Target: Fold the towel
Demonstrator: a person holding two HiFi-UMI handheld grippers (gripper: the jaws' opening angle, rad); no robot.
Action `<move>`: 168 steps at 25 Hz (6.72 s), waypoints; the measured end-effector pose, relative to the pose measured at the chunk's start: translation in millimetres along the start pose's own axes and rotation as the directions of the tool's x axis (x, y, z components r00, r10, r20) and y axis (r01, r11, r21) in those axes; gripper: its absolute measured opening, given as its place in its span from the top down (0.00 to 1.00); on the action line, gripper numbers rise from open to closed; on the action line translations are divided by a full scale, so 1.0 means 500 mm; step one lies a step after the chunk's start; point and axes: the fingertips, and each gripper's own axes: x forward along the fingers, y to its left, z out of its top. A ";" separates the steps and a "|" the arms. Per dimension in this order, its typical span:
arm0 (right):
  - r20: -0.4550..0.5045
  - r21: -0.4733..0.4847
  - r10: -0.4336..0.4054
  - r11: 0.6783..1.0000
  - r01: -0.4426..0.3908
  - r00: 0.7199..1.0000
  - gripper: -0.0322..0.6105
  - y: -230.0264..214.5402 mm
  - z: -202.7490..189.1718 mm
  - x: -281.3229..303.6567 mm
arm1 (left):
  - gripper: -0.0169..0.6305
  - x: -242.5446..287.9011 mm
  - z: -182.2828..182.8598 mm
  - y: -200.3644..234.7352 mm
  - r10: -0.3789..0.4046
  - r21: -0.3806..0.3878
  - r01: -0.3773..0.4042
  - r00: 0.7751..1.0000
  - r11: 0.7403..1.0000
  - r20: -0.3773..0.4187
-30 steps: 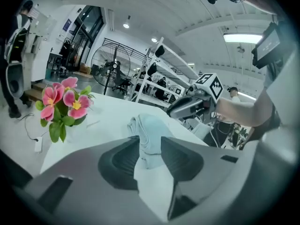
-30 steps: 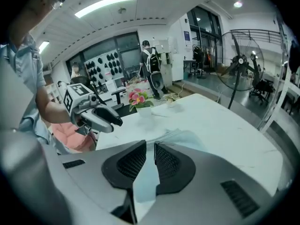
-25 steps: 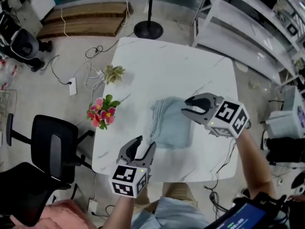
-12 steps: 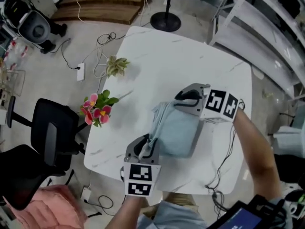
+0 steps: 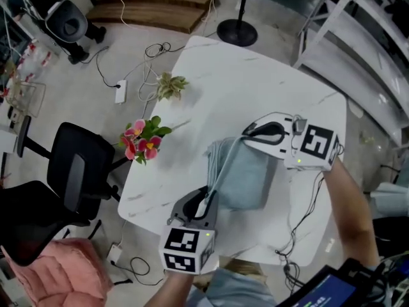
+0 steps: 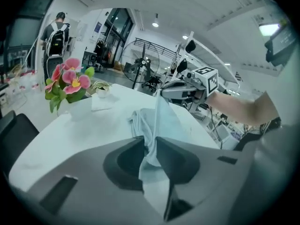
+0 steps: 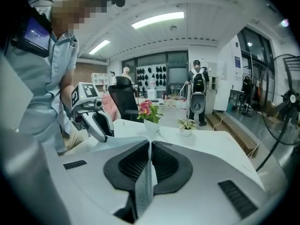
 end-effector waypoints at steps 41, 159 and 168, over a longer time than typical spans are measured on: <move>-0.359 0.564 -0.226 0.721 0.403 0.906 0.86 0.165 -0.296 -0.047 | 0.82 0.138 -0.003 0.070 -0.165 0.393 0.268 0.947 0.880 -0.277; -0.160 0.400 -0.373 0.822 0.406 0.914 0.92 0.263 -0.207 -0.012 | 0.95 0.131 0.001 0.070 -0.435 0.242 0.502 0.855 0.830 -0.283; -0.156 0.464 -0.388 0.783 0.414 0.908 0.92 0.263 -0.243 -0.010 | 0.96 0.158 0.023 0.085 -0.401 0.256 0.469 0.873 0.845 -0.277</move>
